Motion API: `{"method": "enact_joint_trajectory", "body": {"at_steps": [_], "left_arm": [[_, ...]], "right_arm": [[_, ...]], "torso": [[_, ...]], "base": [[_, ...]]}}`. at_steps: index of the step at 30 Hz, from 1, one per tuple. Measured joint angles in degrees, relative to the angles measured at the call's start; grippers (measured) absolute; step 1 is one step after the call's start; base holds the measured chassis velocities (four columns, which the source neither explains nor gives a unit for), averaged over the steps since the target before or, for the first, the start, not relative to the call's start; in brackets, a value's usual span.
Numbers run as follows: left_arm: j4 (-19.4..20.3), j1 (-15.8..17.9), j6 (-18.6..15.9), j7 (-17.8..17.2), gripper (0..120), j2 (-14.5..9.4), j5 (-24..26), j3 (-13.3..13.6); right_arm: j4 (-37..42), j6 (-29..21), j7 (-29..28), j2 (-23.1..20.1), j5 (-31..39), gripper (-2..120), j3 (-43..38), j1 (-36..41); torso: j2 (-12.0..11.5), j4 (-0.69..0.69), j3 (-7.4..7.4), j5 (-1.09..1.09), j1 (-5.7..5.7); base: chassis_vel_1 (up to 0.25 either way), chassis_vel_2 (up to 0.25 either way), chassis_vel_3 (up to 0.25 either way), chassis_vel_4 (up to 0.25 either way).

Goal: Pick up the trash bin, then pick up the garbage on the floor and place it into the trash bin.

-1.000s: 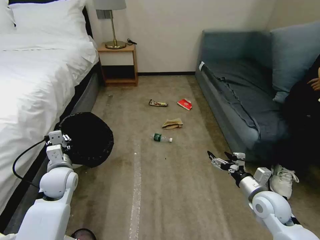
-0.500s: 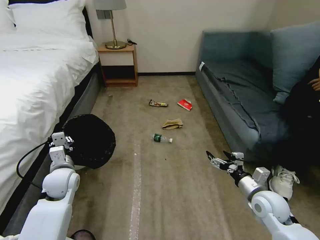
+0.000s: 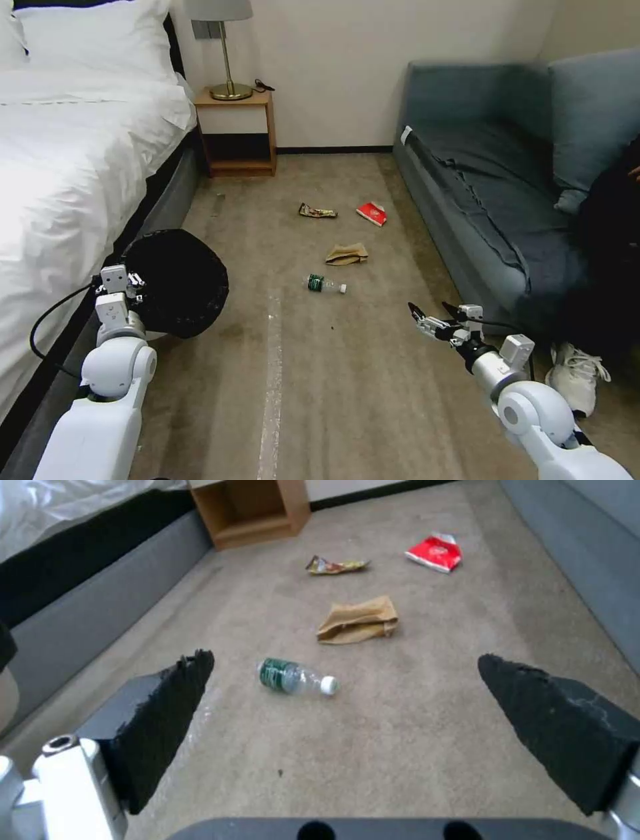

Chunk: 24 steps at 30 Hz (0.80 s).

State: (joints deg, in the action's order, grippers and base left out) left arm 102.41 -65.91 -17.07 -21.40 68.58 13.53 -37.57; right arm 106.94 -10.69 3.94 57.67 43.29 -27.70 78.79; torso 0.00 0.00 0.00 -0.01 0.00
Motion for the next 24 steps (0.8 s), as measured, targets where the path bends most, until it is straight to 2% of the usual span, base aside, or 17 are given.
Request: {"method": "enact_joint_trajectory", "body": {"at_steps": [24], "left_arm": [[-0.3, -0.2, 0.3, -0.1, 4, 0.2, 0.0, -0.2]], "right_arm": [[-0.2, 0.2, 0.3, -0.3, -0.3, 100, 0.4, 0.2]], "torso": [[0.0, 0.01, 0.0, 0.01, 0.0]], "base": [[-0.091, 0.092, 0.092, -0.088]]}}
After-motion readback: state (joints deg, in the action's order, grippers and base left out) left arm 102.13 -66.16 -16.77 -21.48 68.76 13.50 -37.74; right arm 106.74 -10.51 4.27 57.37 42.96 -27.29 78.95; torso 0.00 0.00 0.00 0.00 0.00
